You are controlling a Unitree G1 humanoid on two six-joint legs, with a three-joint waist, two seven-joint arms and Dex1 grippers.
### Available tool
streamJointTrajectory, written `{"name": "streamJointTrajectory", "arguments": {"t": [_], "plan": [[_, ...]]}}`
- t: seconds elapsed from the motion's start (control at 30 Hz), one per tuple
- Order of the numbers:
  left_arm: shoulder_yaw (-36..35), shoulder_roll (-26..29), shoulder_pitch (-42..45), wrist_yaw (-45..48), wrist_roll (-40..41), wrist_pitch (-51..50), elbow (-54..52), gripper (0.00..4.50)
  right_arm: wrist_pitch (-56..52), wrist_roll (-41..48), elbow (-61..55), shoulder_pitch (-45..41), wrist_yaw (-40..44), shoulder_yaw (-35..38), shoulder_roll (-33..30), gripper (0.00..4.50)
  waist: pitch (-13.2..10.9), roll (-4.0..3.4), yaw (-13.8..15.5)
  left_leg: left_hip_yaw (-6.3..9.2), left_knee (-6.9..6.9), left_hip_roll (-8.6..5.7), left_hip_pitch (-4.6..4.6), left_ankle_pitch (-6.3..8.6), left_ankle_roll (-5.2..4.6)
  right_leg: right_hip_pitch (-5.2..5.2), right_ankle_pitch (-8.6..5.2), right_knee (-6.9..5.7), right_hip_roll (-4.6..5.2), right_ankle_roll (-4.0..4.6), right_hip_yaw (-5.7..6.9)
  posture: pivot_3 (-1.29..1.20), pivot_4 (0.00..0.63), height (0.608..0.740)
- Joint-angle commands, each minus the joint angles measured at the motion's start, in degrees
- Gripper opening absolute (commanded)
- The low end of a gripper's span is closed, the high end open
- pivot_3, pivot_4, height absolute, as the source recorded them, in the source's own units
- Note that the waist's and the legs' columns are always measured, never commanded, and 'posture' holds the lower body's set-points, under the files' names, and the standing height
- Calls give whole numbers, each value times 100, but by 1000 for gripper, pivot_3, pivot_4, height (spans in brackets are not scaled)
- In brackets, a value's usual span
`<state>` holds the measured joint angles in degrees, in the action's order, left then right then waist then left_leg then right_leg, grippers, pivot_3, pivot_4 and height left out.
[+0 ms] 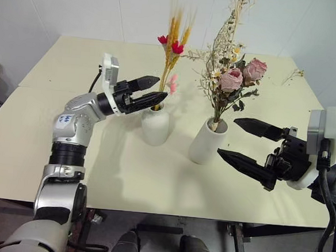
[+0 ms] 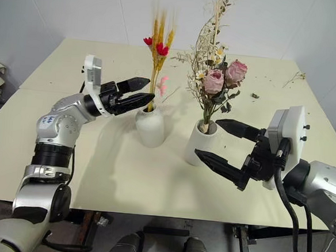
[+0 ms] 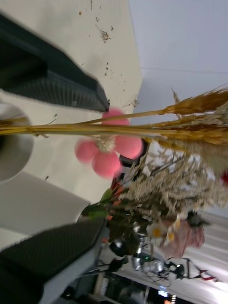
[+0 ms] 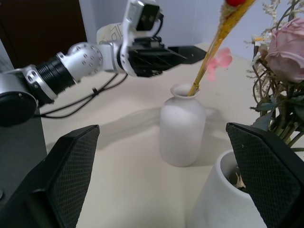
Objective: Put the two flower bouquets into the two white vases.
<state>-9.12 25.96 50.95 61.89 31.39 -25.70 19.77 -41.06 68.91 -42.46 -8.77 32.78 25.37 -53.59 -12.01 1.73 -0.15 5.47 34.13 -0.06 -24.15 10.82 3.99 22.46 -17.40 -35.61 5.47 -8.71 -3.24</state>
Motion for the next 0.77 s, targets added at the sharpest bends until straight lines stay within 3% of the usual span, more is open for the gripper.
{"name": "streamJointTrajectory", "arguments": {"t": [0.03, 0.23, 0.43, 0.57, 0.77], "plan": [[-275, 401, 47, 134, 171, -10, -364, 4469, 105, -78, 54, 105, 233, 315, -129, 4500, 0, 0, 3, 0, 0, 0, 0, 0, 0, 0, 0, 0, 0, 0, 0, 0, 150, 740], [-534, 1554, -13, 1183, 107, 331, 148, 4469, 75, -419, 469, 518, 865, 745, -368, 4500, 0, 0, -13, -2, -4, 0, 0, 0, 0, 1, -2, 4, 0, 5, 0, 0, 150, 740], [-105, 2521, -7, 1961, -575, 773, 1185, 4469, 270, -1155, 1396, 854, 1696, 1220, -618, 4500, 1, -1, -5, -4, -10, 1, 4, 1, -2, 1, -13, 5, 1, 25, 2, 0, 150, 740], [53, 2719, 13, 2229, -978, 1451, 1881, 4469, 298, -1371, 1648, 886, 2008, 1258, -646, 4500, 0, -1, 4, -9, -10, 1, 4, 1, -2, 0, -39, 9, 4, 74, 2, 0, 150, 740], [9, 2715, 74, 2482, -1113, 1852, 2318, 4469, 356, -1597, 1893, 721, 2201, 1189, -646, 4500, 0, -1, -7, -9, -11, 4, 1, 1, -2, 3, -26, 7, 3, 49, 3, 0, 150, 740]]}}
